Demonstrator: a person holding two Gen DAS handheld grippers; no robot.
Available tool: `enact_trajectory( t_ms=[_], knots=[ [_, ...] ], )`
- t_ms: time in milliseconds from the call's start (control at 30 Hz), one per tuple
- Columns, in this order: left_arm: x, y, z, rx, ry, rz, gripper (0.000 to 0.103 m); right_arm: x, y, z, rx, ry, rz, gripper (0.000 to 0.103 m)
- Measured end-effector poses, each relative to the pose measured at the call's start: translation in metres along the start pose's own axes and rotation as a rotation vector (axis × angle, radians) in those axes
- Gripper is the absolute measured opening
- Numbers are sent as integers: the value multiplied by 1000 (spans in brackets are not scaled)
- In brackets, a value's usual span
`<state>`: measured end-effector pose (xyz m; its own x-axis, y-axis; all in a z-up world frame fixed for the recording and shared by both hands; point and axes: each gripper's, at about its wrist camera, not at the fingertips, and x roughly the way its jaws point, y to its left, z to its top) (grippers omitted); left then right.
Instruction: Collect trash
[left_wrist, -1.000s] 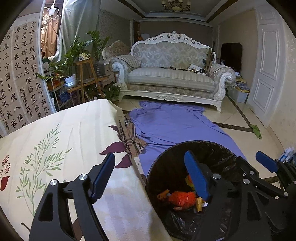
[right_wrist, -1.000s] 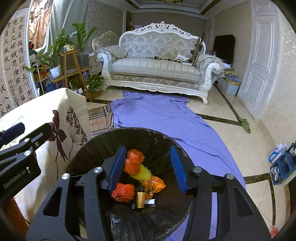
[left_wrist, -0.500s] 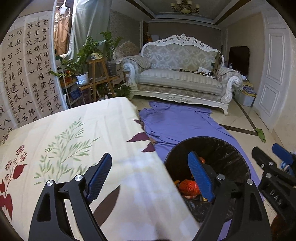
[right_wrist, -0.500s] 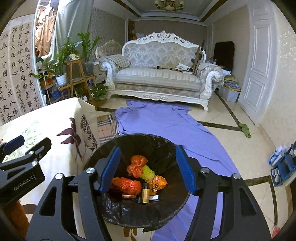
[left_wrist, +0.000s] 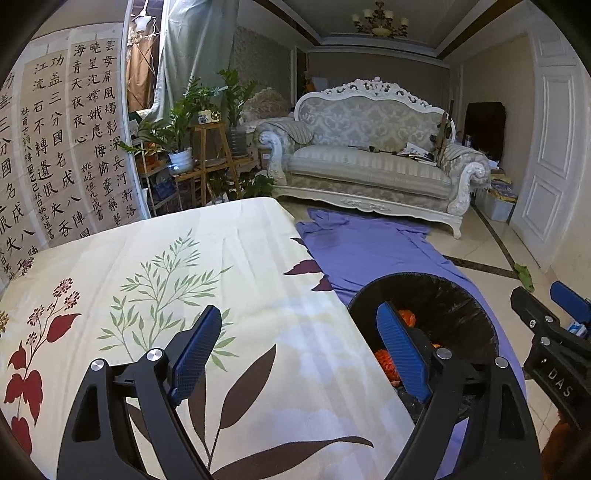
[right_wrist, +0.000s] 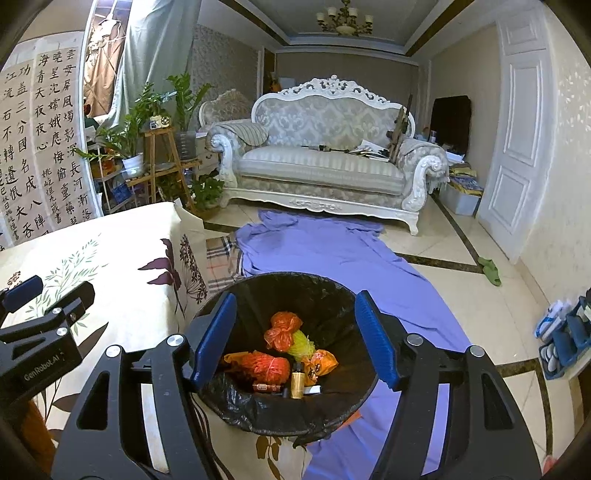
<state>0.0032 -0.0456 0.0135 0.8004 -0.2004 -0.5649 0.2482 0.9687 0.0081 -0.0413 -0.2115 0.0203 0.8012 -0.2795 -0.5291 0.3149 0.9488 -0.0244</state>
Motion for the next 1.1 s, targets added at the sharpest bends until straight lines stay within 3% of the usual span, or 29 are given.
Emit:
enact_trajectory(
  t_ms=[1100],
  knots=[
    [-8,3,2,-15,-5,3,84,-8,-5,0,2,-7,-8,65]
  ],
)
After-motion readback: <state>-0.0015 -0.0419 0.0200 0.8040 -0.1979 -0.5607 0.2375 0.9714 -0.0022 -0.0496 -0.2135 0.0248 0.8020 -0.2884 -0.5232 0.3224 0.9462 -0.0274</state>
